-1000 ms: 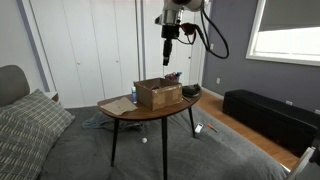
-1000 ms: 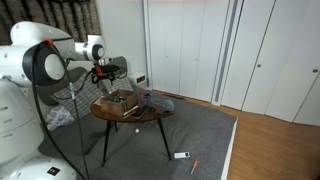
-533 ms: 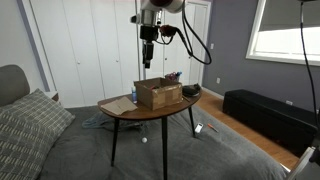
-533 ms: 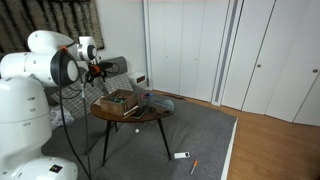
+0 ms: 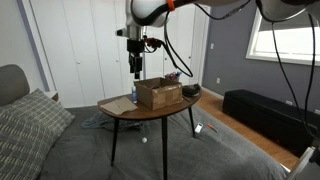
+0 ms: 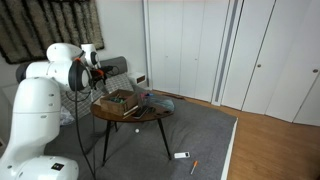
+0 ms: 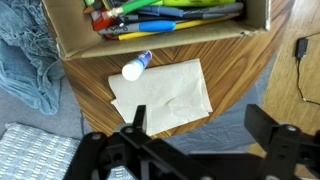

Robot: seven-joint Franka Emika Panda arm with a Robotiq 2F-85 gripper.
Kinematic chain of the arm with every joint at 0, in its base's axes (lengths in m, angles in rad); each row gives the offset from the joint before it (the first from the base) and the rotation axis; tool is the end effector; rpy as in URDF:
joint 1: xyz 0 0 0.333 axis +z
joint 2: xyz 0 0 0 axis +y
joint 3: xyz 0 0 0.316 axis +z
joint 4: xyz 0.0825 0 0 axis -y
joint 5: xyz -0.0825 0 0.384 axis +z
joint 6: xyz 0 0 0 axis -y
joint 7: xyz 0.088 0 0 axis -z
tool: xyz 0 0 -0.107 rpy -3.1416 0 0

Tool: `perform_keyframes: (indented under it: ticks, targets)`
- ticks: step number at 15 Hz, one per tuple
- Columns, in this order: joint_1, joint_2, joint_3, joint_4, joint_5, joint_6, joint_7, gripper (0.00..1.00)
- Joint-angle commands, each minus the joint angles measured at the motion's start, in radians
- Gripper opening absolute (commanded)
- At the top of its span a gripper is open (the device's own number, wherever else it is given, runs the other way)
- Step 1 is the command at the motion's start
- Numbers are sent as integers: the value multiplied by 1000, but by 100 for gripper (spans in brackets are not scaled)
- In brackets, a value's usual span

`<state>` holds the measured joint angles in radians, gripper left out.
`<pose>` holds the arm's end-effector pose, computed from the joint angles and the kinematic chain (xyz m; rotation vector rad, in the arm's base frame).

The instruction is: Put the blue glue stick in the basket

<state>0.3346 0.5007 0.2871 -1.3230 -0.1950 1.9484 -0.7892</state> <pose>0.6127 0.3702 0.4698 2.3217 2.0085 0.2144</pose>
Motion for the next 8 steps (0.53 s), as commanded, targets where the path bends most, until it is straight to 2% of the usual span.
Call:
perform_keyframes:
  ticks: [1, 8]
  targets:
    - [26, 94, -20, 110, -43, -19, -15, 100]
    - [45, 195, -52, 191, -62, -16, 35, 100]
